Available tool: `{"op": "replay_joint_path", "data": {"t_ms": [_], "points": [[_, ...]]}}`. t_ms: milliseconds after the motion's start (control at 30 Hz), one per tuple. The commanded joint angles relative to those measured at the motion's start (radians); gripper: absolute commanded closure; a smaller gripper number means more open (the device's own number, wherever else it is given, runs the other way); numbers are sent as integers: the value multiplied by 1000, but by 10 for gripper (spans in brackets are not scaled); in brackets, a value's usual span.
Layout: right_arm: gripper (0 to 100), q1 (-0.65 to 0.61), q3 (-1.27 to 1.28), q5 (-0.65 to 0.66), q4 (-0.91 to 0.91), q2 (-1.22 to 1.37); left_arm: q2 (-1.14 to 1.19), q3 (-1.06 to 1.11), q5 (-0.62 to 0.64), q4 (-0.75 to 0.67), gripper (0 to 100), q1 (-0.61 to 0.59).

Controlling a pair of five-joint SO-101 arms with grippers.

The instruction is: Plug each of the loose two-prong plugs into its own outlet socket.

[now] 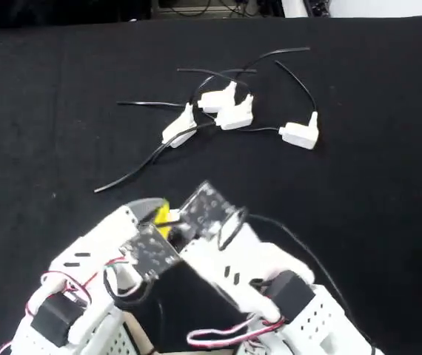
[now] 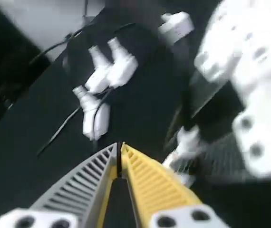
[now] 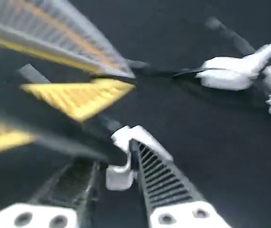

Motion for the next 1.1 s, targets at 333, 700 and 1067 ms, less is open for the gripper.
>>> {"op": "replay_joint_path", "data": {"t_ms": [333,700,1067], "points": [[986,344,-71,-52,-103,-4,190,-5,20,-17,971,-318],[986,404,-64,-63,-130,-4,951,-297,-144,-26,946,-226],[986,594,-108,-32,-127,-4,1267,-355,-184,-170,780,-35]]}}
